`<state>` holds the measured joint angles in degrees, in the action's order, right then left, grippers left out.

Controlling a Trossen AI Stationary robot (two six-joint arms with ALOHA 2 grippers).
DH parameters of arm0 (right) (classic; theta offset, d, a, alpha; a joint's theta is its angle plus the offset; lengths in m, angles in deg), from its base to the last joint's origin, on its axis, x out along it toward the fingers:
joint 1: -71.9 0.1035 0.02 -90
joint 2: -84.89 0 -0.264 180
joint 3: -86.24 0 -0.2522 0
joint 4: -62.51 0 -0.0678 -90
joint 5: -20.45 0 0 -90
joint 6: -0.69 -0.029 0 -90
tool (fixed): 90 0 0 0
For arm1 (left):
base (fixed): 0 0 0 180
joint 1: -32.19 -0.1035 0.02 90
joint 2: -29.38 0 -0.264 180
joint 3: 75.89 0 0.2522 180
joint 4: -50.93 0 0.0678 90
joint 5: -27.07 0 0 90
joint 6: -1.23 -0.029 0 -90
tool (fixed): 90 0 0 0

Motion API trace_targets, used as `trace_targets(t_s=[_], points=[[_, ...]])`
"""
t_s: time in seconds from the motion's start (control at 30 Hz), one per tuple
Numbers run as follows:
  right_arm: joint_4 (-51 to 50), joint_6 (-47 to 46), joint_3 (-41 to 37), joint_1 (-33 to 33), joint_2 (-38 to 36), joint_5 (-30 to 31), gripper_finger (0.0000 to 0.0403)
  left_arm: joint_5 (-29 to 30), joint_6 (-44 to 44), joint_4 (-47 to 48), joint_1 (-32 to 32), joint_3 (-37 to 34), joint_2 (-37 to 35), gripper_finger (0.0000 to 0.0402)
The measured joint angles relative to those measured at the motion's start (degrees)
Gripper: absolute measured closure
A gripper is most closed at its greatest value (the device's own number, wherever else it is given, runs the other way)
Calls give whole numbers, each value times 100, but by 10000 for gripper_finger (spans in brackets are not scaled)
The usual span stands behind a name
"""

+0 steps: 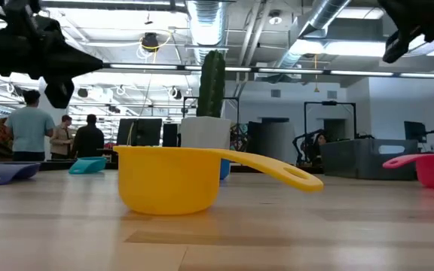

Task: Nest measuring cups in basket
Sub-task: Move the orange measuring cup to the center of the table

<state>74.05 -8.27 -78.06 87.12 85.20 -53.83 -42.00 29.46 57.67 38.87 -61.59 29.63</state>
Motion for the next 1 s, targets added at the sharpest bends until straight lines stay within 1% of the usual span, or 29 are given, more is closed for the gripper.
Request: trace_targets(t_s=[0.07, 0.17, 0.27, 0.33, 0.37, 0.43, 0.5, 0.57, 0.77, 0.83, 0.9, 1.0], points=[[137, -6, 0, 0, -2, 404, 332, 226, 66, 9, 0, 0, 0, 401], [129, -141, 0, 0, 0, 1501, 332, 563, 231, 8, 0, 2, 0, 401], [112, -666, 0, 0, -2, 2539, 332, 1060, 291, -17, 0, 2, 1, 401], [59, -1135, 0, 0, 1, 3047, 332, 1275, 302, -53, -5, 2, 0, 401], [64, -1328, 0, 0, 8, 3221, 332, 1278, 306, -57, -4, 2, 0, 401], [61, -1540, 15, -4, 59, 3368, 332, 1123, 310, -118, -4, 2, 2, 401], [26, -1683, 98, -3, 172, 3372, 332, 906, 334, -170, -4, 10, 27, 401], [43, -1713, 253, -4, 374, 3387, 332, 821, 380, -113, -4, 34, 108, 401], [45, -1699, 933, -64, 1504, 3777, 332, 831, -44, -155, -4, 370, 539, 401], [44, -1557, 1200, -137, 1952, 3863, 332, 846, -234, -140, -14, 532, 757, 401], [35, -1171, 1475, -190, 2386, 3818, 332, 846, -367, -167, -70, 697, 995, 397], [42, -656, 1944, -186, 2964, 3854, 332, 843, -399, -147, -204, 938, 1442, 378]])
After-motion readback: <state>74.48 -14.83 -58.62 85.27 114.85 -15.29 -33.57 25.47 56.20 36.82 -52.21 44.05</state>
